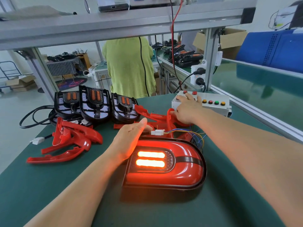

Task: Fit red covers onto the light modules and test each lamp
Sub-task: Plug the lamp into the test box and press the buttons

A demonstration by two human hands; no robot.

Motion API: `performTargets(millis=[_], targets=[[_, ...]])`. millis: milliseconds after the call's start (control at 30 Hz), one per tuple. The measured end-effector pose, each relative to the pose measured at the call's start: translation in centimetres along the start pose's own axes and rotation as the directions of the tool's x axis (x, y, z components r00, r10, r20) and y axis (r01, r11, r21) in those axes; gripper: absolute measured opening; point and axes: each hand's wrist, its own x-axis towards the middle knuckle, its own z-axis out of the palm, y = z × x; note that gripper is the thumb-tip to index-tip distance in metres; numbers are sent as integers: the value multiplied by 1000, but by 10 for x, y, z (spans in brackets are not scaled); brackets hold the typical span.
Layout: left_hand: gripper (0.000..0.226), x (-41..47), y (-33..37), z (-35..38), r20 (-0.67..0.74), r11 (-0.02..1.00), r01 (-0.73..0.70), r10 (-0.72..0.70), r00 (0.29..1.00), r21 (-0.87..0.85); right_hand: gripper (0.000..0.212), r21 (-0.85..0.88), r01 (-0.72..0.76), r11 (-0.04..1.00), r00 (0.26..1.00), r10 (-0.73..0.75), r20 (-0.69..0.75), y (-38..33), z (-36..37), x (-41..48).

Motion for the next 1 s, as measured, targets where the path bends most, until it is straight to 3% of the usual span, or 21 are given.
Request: performTargets(millis=[233, 433, 600, 1000], targets=[[58, -1, -1, 3, -24, 997, 1, -3, 1000, -72, 45, 176, 17, 984, 977, 21, -211, 1, 15, -20], [59, 0, -1, 3, -30, 998, 8, -10, 1000, -67, 51, 254, -97, 962, 893, 197, -404, 26, 13, -30], [60, 0, -2, 2, -24, 999, 10, -11, 1000, -44, 55, 178, -248, 952, 905, 293, -307, 43, 16, -35], [61, 0, -1, 2, -22, 999, 13, -14, 1000, -44, 70, 83, -188, 979, 957, 202, -210, 43, 17, -26]])
